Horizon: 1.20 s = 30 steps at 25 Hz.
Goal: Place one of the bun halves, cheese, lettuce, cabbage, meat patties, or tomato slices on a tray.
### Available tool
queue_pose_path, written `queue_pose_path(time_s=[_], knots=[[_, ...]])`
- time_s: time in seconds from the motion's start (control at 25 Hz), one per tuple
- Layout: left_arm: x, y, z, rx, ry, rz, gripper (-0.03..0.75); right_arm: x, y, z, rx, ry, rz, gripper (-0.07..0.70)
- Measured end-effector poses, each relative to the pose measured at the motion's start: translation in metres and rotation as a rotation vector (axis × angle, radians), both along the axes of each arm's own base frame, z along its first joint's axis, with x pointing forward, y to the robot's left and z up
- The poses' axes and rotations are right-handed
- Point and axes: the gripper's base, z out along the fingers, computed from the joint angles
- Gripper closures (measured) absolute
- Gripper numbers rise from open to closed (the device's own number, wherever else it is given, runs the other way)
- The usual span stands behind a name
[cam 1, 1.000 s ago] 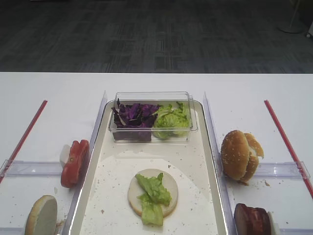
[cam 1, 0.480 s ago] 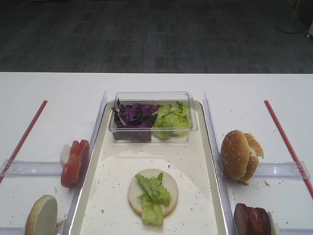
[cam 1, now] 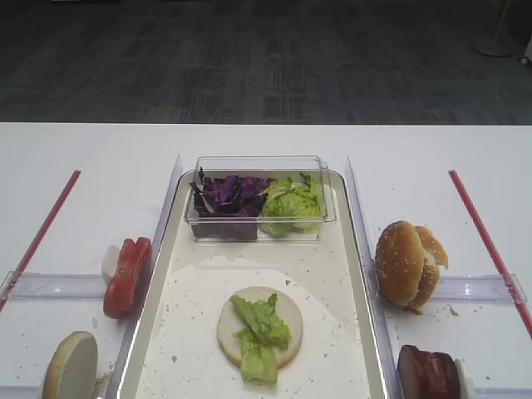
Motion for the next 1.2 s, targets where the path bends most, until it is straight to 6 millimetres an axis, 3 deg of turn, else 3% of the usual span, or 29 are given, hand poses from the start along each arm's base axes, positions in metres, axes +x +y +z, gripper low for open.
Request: queue_pose_path(time_s=[1.2], knots=[[0.0000,0.0000,0.0000,0.000,0.000,0.000,0.027,-0.0051,-0.0005,-0.0008,-0.001,-0.025,-0.006,-0.025]])
